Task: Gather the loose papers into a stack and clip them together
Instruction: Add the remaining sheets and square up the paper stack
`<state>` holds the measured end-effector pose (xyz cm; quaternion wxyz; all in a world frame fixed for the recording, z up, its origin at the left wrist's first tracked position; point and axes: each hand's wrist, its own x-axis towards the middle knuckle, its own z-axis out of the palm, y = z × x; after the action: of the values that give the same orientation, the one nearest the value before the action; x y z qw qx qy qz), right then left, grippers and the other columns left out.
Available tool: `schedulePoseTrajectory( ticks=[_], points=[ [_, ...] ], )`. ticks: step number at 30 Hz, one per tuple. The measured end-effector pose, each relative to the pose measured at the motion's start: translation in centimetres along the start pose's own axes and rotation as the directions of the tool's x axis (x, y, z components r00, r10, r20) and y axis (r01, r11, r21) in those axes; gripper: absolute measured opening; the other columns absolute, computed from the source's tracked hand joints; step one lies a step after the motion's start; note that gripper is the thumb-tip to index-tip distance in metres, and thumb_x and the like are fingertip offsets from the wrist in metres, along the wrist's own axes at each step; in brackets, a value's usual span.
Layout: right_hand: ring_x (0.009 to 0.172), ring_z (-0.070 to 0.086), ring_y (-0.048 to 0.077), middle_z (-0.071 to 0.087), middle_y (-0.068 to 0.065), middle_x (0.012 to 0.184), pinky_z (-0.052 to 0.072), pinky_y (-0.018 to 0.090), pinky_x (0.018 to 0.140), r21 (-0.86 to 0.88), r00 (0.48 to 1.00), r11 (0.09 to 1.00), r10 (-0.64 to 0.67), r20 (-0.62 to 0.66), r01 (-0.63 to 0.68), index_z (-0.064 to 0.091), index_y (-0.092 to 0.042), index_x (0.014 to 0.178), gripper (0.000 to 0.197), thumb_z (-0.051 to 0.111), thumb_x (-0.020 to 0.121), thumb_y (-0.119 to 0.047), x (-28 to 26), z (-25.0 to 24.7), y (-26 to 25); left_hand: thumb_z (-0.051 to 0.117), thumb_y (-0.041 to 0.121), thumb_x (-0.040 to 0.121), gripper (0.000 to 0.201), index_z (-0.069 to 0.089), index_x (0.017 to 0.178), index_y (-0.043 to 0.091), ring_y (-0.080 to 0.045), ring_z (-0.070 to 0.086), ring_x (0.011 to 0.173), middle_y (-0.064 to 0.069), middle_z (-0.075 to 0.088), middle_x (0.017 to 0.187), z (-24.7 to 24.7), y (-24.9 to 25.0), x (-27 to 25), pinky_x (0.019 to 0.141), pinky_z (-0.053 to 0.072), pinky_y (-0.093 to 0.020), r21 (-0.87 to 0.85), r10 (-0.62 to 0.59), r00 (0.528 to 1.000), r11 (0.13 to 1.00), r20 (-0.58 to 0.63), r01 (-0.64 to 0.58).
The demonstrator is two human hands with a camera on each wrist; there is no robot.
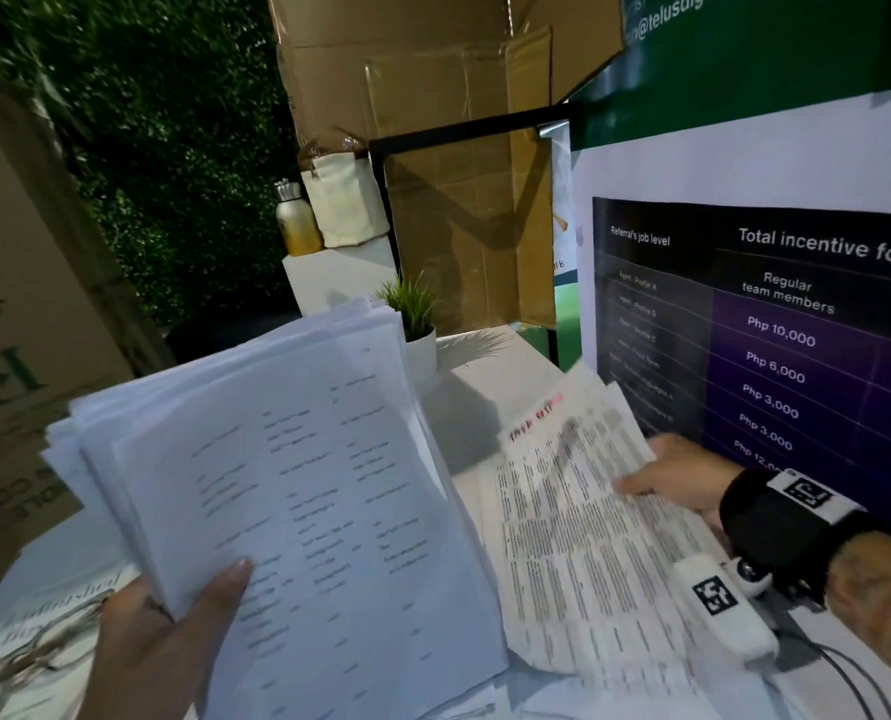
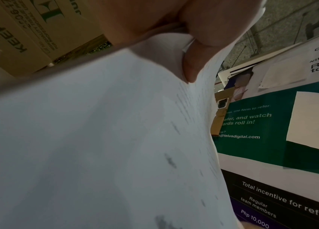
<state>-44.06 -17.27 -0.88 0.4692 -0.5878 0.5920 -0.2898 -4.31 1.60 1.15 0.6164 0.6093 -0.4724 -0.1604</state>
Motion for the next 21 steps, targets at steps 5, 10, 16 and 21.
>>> schedulePoseTrajectory(
  ticks=[5, 10, 16, 21],
  points=[
    [0.105, 0.067, 0.031, 0.070, 0.011, 0.113, 0.055, 0.043, 0.089, 0.051, 0.819, 0.921, -0.318, -0.478, 0.387, 0.065, -0.005, 0.118, 0.026, 0.062, 0.094, -0.014, -0.7, -0.1, -4.9, 0.070, 0.002, 0.082, 0.009, 0.068, 0.084, 0.010, -0.008, 0.068, 0.070, 0.024, 0.073, 0.065, 0.4, 1.2, 0.3, 0.048, 0.049, -0.006, -0.095, -0.068, 0.997, 0.993, 0.022, 0.070],
    [0.119, 0.062, 0.036, 0.064, 0.018, 0.130, 0.050, 0.054, 0.101, 0.329, 0.820, 0.766, -0.430, -0.377, 0.553, 0.059, -0.013, 0.127, 0.048, 0.074, 0.085, -0.030, -2.4, 2.6, -8.9, 0.053, 0.000, 0.088, 0.020, 0.072, 0.094, 0.002, -0.021, 0.075, 0.077, -0.007, 0.079, 0.094, 1.9, 3.6, 1.5, 0.064, 0.062, -0.034, -0.490, -0.155, 0.974, 0.844, 0.163, 0.216],
    [0.068, 0.075, 0.015, 0.079, 0.004, 0.082, 0.060, 0.026, 0.057, 0.612, 0.884, 0.690, -0.466, -0.034, 0.387, 0.063, 0.002, 0.119, 0.029, 0.056, 0.096, -0.015, -4.0, 5.9, -11.3, 0.058, 0.020, 0.079, 0.041, 0.067, 0.116, 0.004, -0.040, 0.072, 0.088, -0.020, 0.074, 0.110, 3.9, 6.4, 2.3, 0.076, 0.057, -0.057, -0.527, -0.224, 0.894, 0.742, 0.388, 0.415],
    [0.109, 0.069, 0.010, 0.074, -0.008, 0.117, 0.056, 0.029, 0.091, 0.604, 0.813, 0.684, -0.574, 0.098, 0.410, 0.064, -0.026, 0.124, 0.039, 0.048, 0.094, -0.046, -5.4, 6.9, -11.9, 0.062, 0.017, 0.083, 0.036, 0.067, 0.112, -0.002, -0.044, 0.071, 0.087, -0.026, 0.073, 0.105, 5.0, 6.0, 2.0, 0.073, 0.058, -0.058, -0.492, -0.316, 0.897, 0.754, 0.308, 0.435]
  ],
)
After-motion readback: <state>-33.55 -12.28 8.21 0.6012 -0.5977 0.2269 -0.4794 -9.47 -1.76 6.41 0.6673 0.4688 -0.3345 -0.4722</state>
